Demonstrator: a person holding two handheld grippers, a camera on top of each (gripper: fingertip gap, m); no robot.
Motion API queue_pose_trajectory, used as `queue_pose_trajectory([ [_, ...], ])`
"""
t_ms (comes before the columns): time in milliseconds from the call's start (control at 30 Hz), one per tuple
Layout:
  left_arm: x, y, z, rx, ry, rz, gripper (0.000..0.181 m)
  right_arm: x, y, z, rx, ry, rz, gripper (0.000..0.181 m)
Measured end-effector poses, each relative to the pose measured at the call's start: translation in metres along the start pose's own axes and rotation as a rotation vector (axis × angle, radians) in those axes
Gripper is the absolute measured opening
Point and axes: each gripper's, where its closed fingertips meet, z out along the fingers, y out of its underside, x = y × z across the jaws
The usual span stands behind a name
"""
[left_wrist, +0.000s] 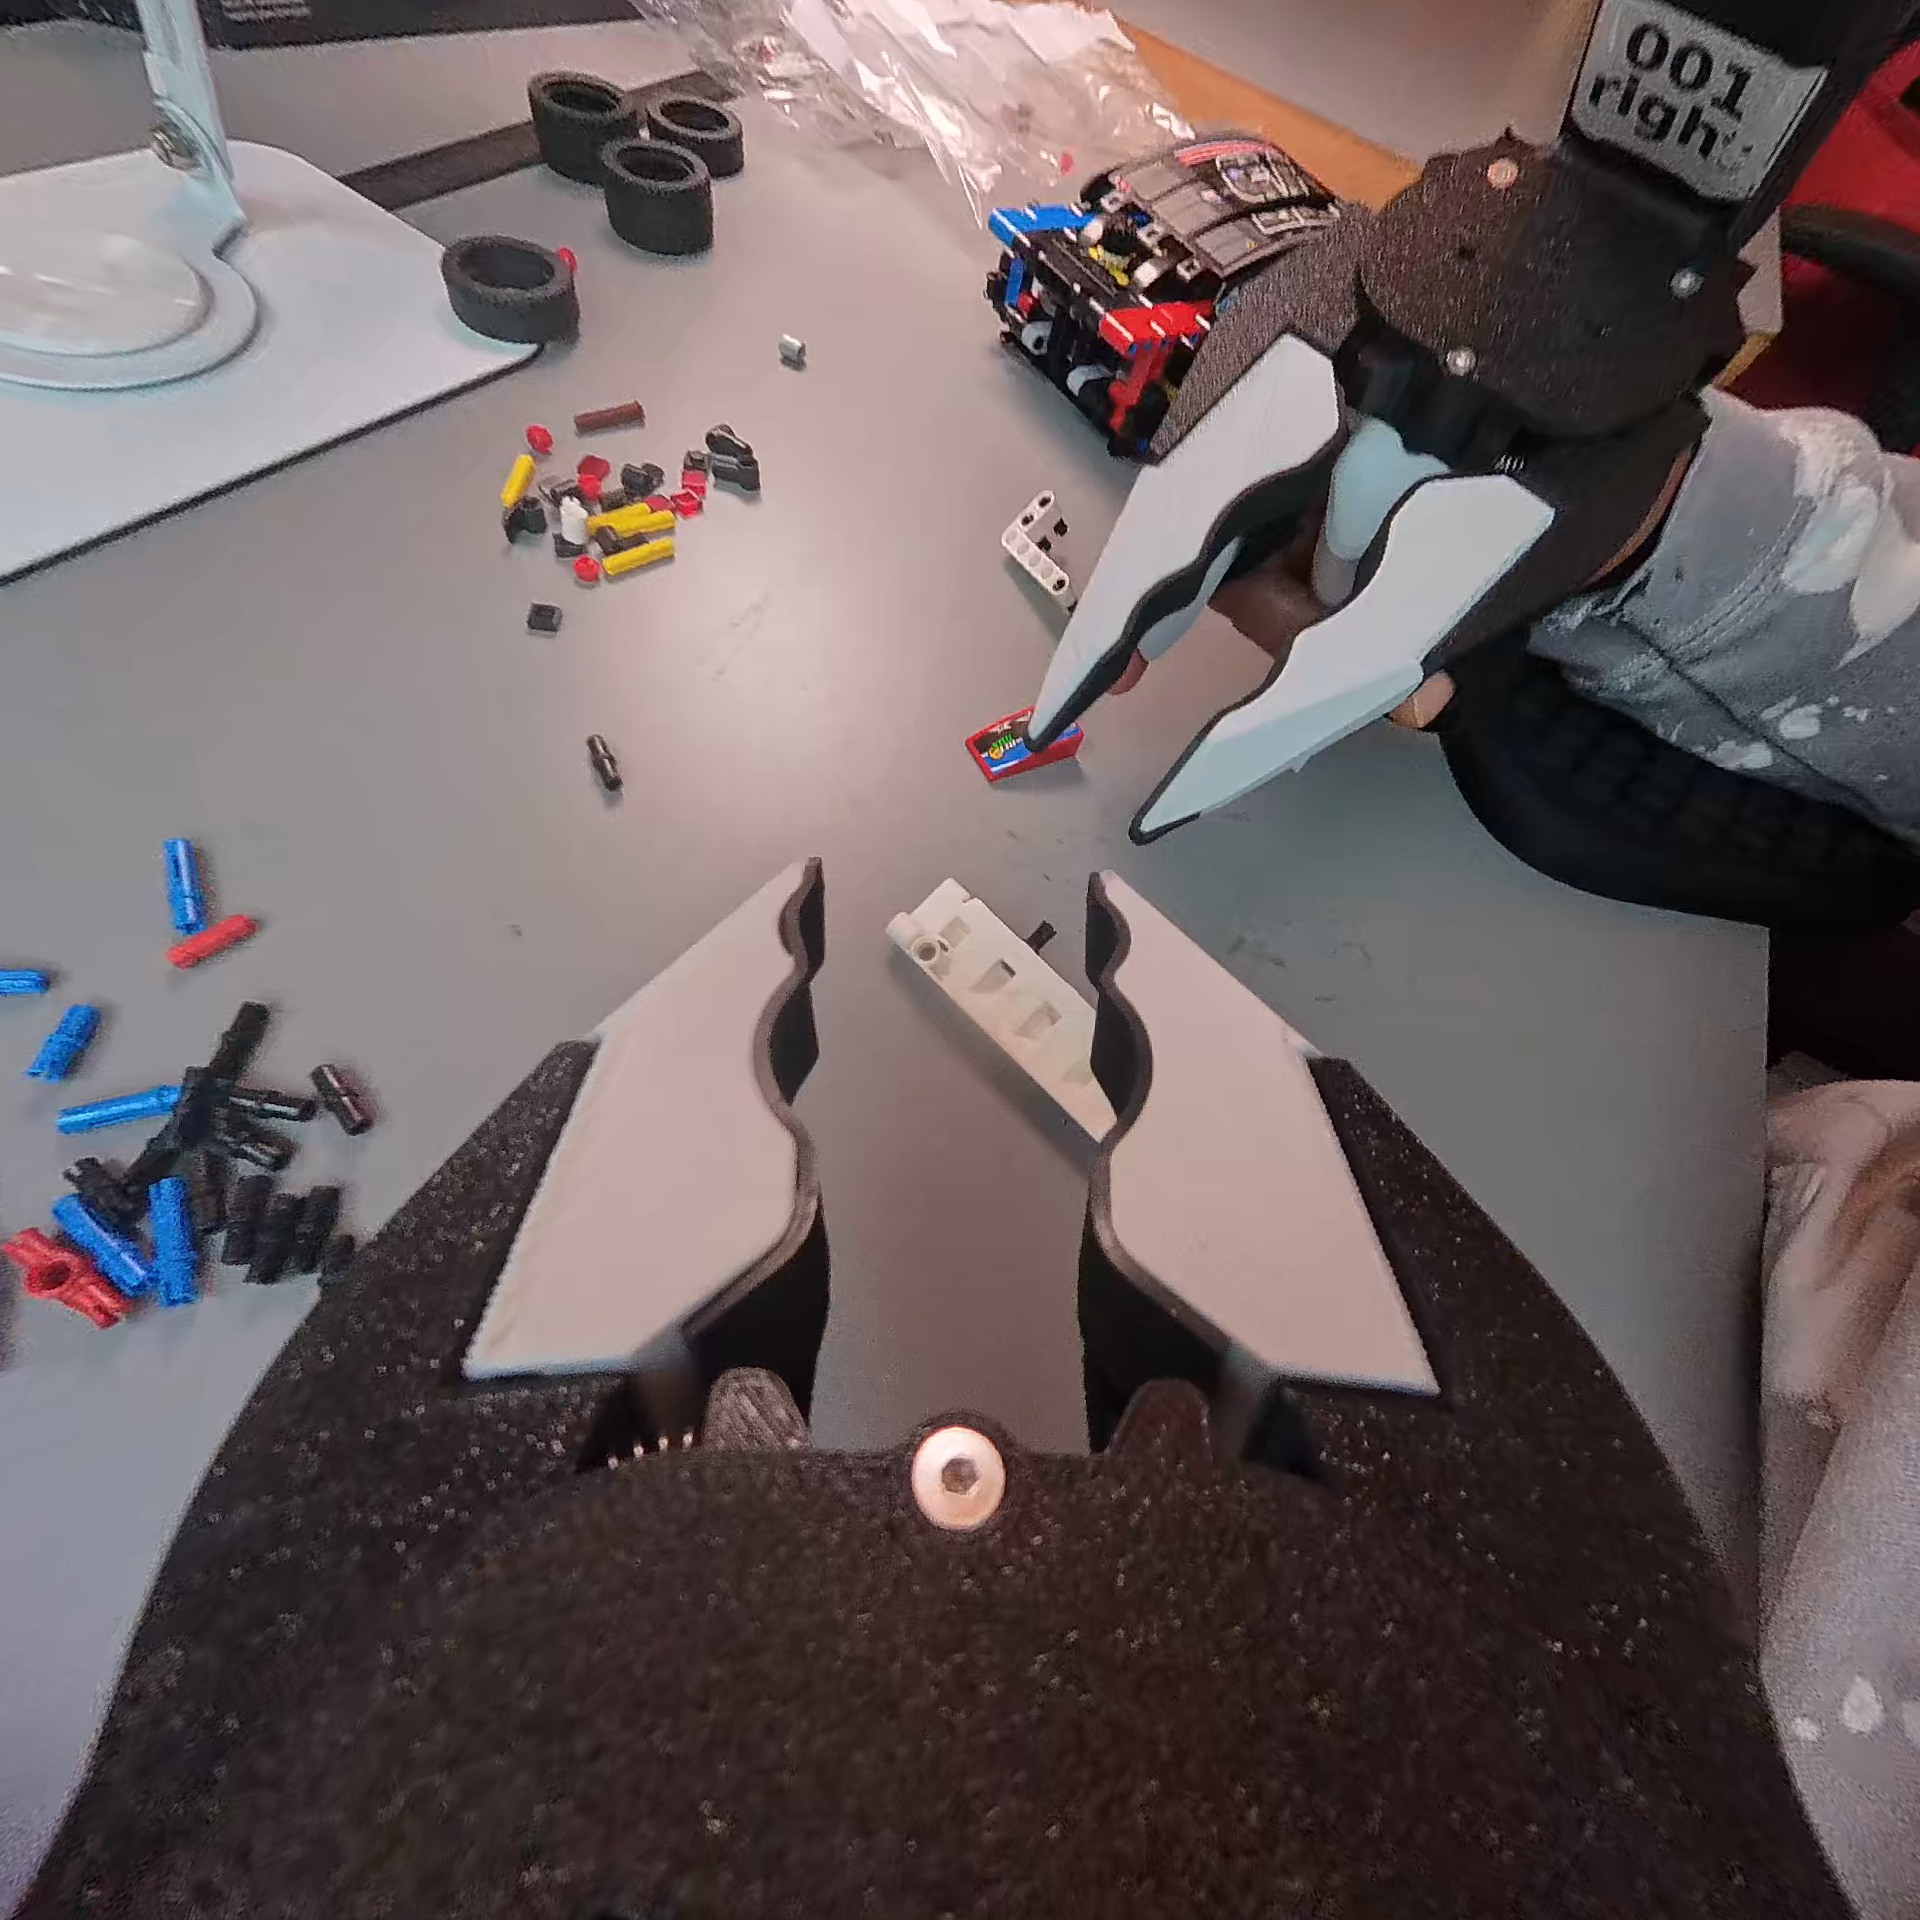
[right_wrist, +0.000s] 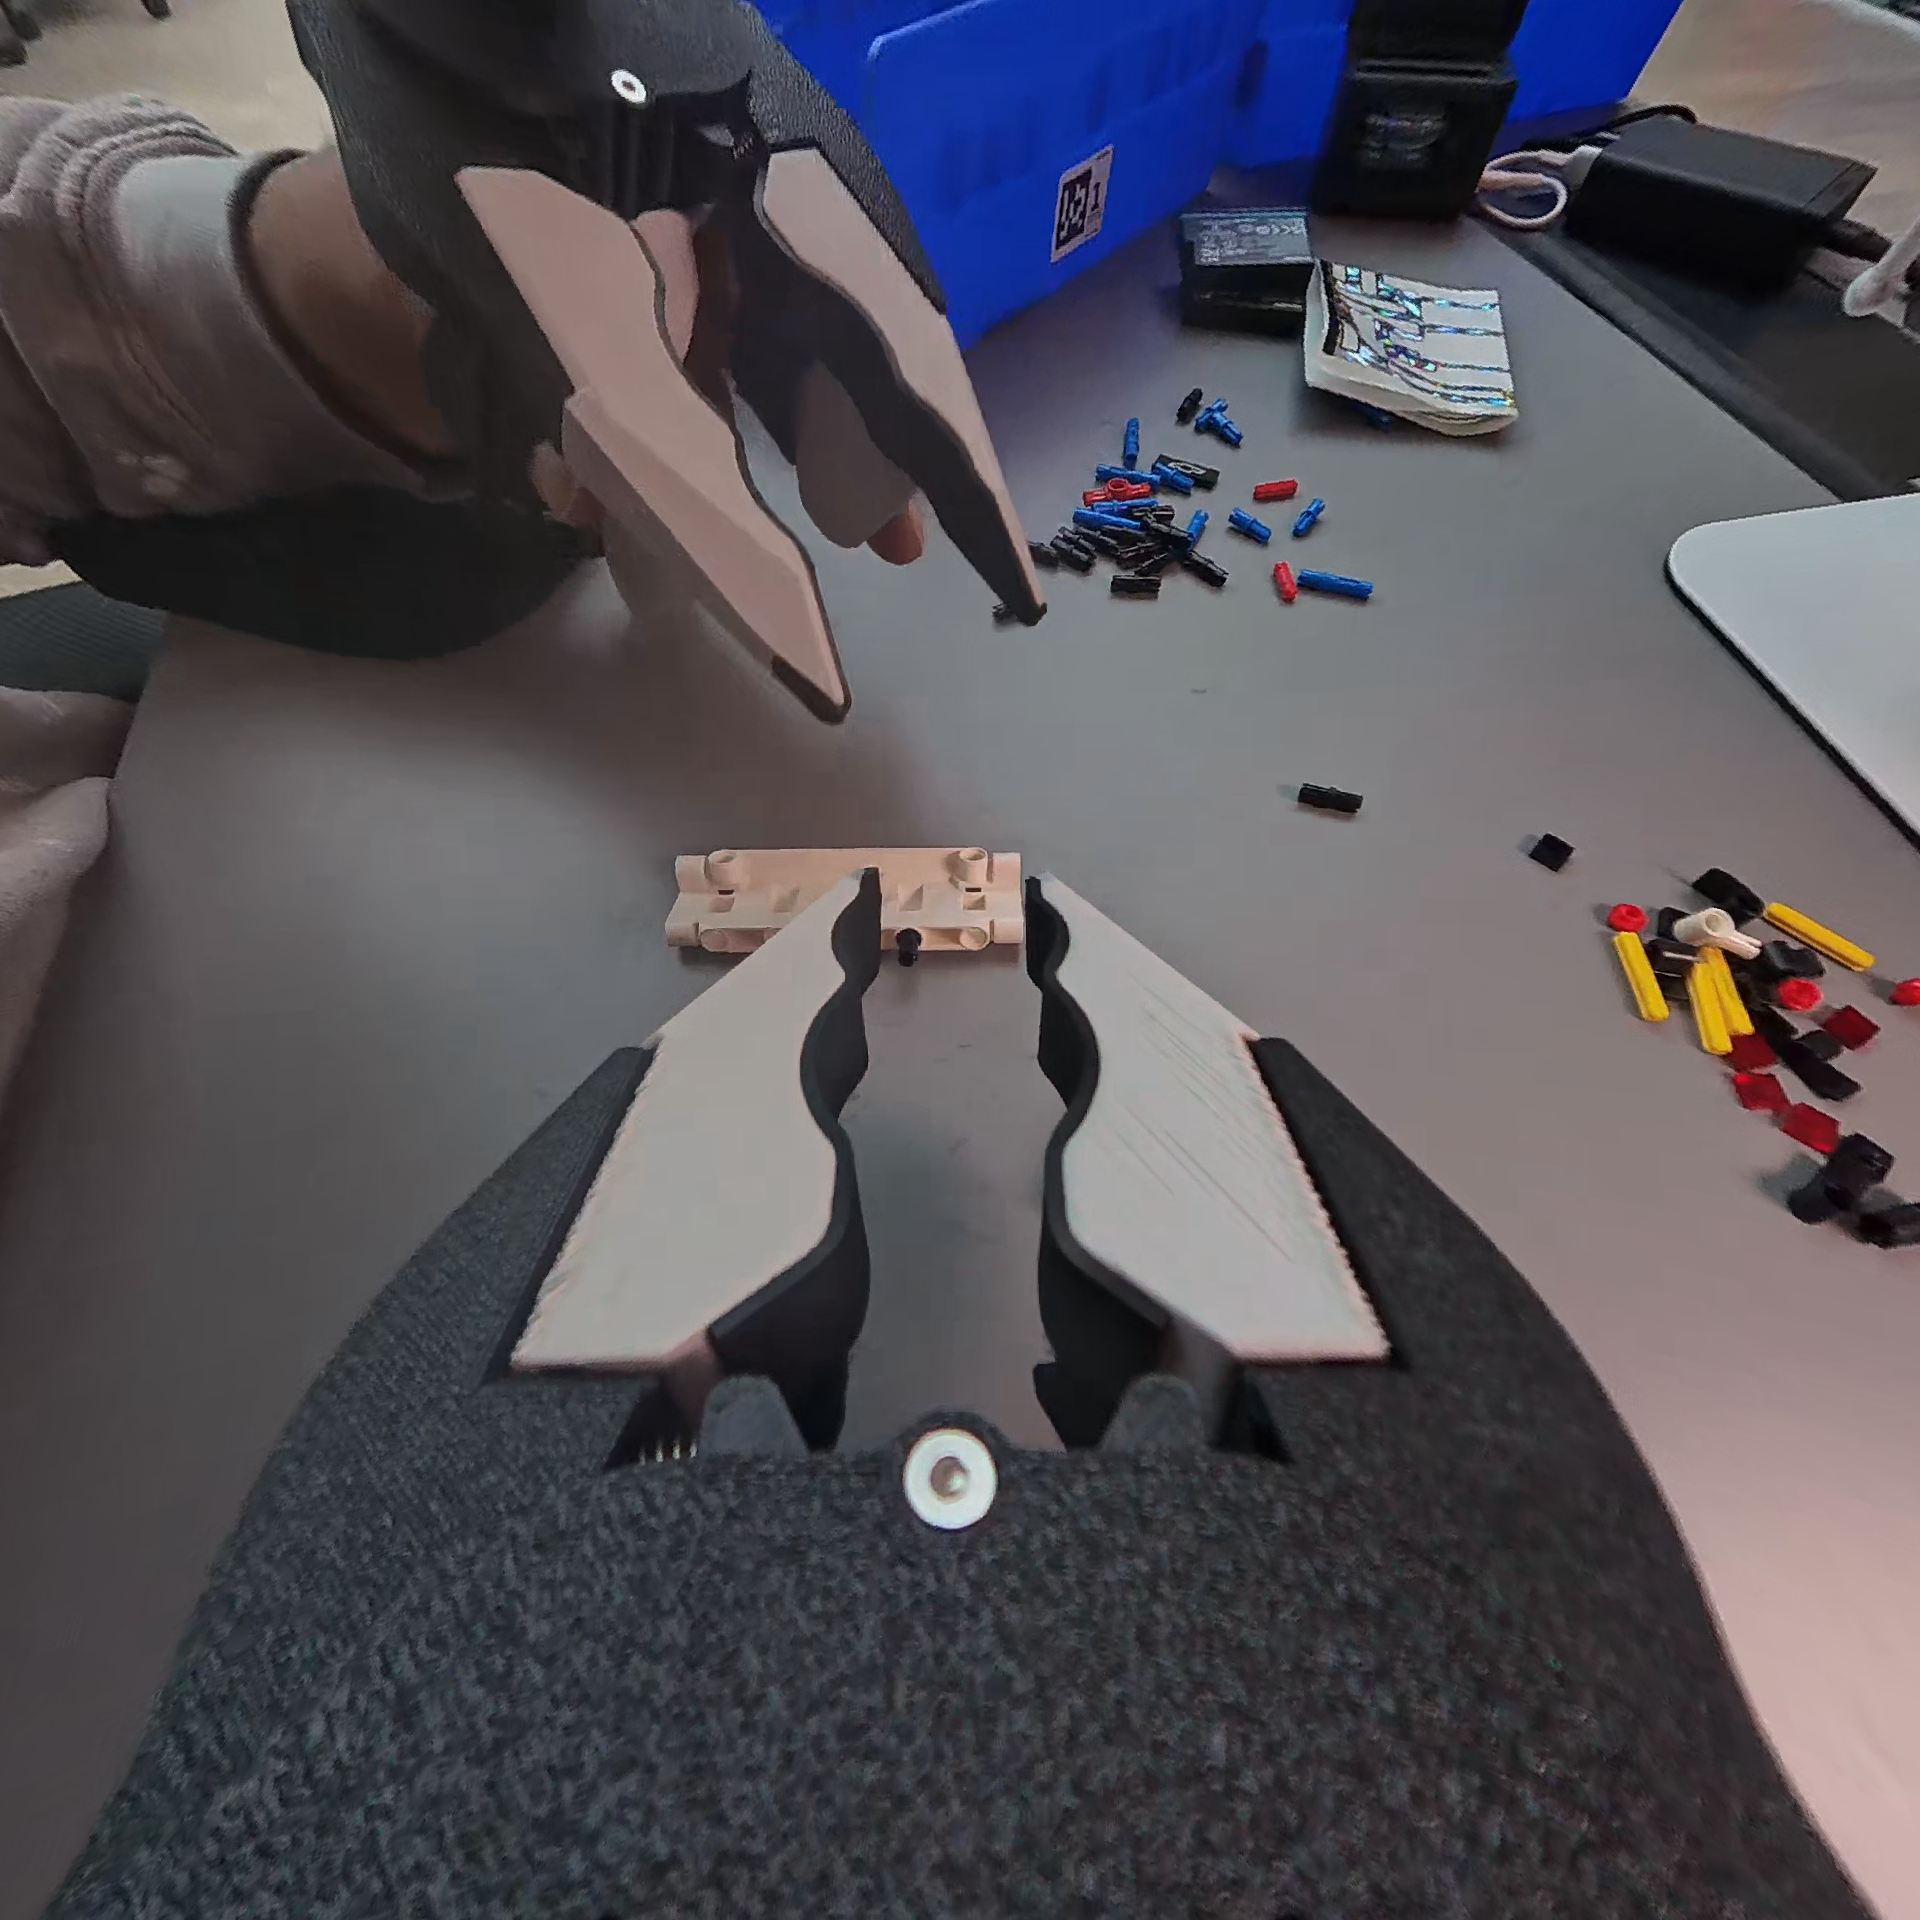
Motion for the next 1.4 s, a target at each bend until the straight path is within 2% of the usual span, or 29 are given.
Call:
queue_pose_trajectory([
  [33, -0.002, -0.005, -0.004, 0.019, -0.009, -0.001, 0.049, 0.000, 0.000, 0.000, -0.001, 0.001, 0.001, 0.027],
  [133, -0.017, -0.033, -0.031, 0.071, -0.086, 0.042, 0.050, 0.003, -0.001, -0.002, 0.011, 0.010, 0.011, 0.026],
  [233, -0.056, -0.078, -0.078, 0.074, -0.247, 0.106, 0.046, 0.005, -0.005, -0.004, 0.040, 0.009, 0.035, 0.025],
  [300, -0.096, -0.100, -0.108, -0.020, -0.349, 0.122, 0.047, 0.005, -0.008, -0.006, 0.059, 0.005, 0.049, 0.024],
  [367, -0.146, -0.108, -0.130, -0.192, -0.442, 0.106, 0.049, 0.006, -0.009, -0.007, 0.064, 0.010, 0.050, 0.023],
  [433, -0.200, -0.098, -0.142, -0.412, -0.506, 0.069, 0.050, 0.007, -0.009, -0.008, 0.062, 0.019, 0.042, 0.023],
  [500, -0.240, -0.076, -0.141, -0.607, -0.464, -0.048, 0.050, 0.007, -0.010, -0.009, 0.067, 0.023, 0.041, 0.023],
  [567, -0.266, -0.052, -0.135, -0.740, -0.398, -0.179, 0.050, 0.007, -0.011, -0.009, 0.072, 0.022, 0.044, 0.022],
  [700, -0.291, -0.011, -0.121, -0.938, -0.329, -0.389, 0.059, 0.011, -0.010, -0.011, 0.072, 0.032, 0.046, 0.022],
  [900, -0.307, 0.035, -0.122, -1.189, -0.370, -0.476, 0.068, 0.014, -0.012, -0.015, 0.096, 0.025, 0.066, 0.022],
  [1033, -0.307, 0.050, -0.127, -1.268, -0.379, -0.492, 0.067, 0.014, -0.012, -0.016, 0.102, 0.018, 0.071, 0.021],
  [1167, -0.304, 0.056, -0.124, -1.262, -0.345, -0.483, 0.042, 0.017, -0.011, -0.018, 0.106, 0.021, 0.078, 0.021],
  [1400, -0.306, 0.053, -0.125, -1.232, -0.374, -0.293, 0.041, 0.021, -0.015, -0.017, 0.138, 0.029, 0.113, 0.021],
])
